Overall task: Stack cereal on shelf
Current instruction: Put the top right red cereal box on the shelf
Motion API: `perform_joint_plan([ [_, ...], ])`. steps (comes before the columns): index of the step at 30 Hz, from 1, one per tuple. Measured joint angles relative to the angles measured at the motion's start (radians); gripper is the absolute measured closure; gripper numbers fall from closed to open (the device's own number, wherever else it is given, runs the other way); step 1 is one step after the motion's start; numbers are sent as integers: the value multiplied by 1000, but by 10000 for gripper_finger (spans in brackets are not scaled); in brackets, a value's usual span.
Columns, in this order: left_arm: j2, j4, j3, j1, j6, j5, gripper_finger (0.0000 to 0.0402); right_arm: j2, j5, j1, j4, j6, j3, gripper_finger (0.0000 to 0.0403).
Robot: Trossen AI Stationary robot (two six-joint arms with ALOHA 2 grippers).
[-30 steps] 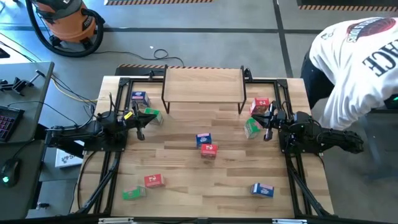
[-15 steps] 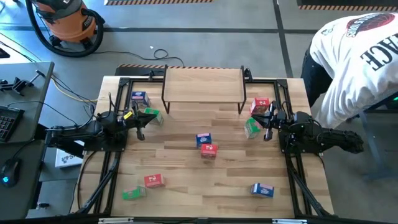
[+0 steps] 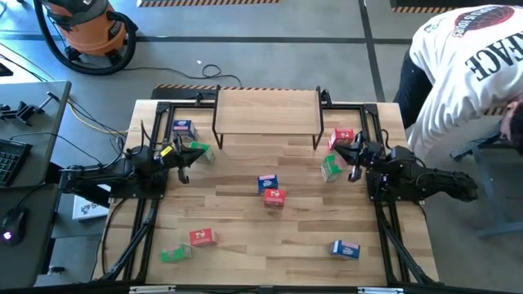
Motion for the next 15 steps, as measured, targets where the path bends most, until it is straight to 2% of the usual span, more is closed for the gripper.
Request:
perform_joint_plan([
  [6,8,-3,0,0,-7,7,401,0,56,-1,146,-50,1,403],
  [11,16,-3,0,0,-7,44,401,27,54,-2,155,-180,65,403],
  [15,39,23,0,0,-6,48,401,106,38,-2,111,-256,168,403],
])
